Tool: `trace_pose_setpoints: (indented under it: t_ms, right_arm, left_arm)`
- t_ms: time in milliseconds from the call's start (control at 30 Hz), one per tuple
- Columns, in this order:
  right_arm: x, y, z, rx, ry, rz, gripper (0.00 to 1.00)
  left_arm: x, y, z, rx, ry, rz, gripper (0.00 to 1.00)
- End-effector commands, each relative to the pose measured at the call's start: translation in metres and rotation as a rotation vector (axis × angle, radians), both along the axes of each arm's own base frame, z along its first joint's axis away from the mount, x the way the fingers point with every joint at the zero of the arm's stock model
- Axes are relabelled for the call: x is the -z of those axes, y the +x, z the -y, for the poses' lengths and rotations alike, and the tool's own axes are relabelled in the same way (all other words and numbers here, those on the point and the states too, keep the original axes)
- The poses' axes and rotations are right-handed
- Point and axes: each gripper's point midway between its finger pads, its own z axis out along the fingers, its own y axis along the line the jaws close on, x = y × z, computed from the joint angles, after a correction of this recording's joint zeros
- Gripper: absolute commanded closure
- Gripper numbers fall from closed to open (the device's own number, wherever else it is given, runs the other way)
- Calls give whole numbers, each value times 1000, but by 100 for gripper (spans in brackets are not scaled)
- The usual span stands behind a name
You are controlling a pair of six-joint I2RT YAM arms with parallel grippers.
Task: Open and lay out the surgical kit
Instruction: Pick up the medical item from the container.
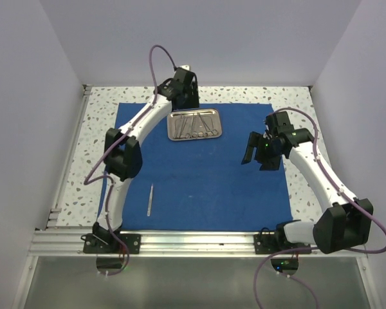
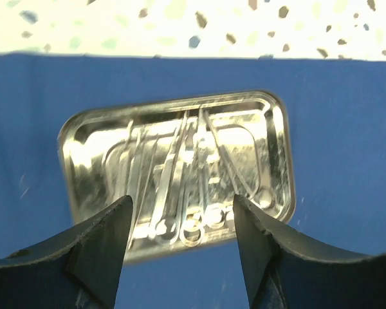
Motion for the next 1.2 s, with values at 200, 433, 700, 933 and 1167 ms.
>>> trace_pose_setpoints:
  t_ms: [200, 433, 700, 933, 1167]
  right_arm:
    - [-21, -26, 23, 20, -99, -22, 23]
    - [-20, -30, 35, 12, -170, -46, 23]
    - [-17, -23, 45, 11, -232, -59, 24]
    - [-12, -19, 47, 10, -248, -68, 24]
    - [-10, -21, 49, 18, -240, -71, 24]
  left_arm:
    - [46, 62, 16, 53, -93, 10, 35]
    - [67, 84, 31, 87, -140, 58, 38]
    - [89, 90, 40, 103, -160, 51, 43]
    - [109, 92, 32, 79, -114, 34, 65]
    - [108, 93, 29, 70, -99, 37, 97]
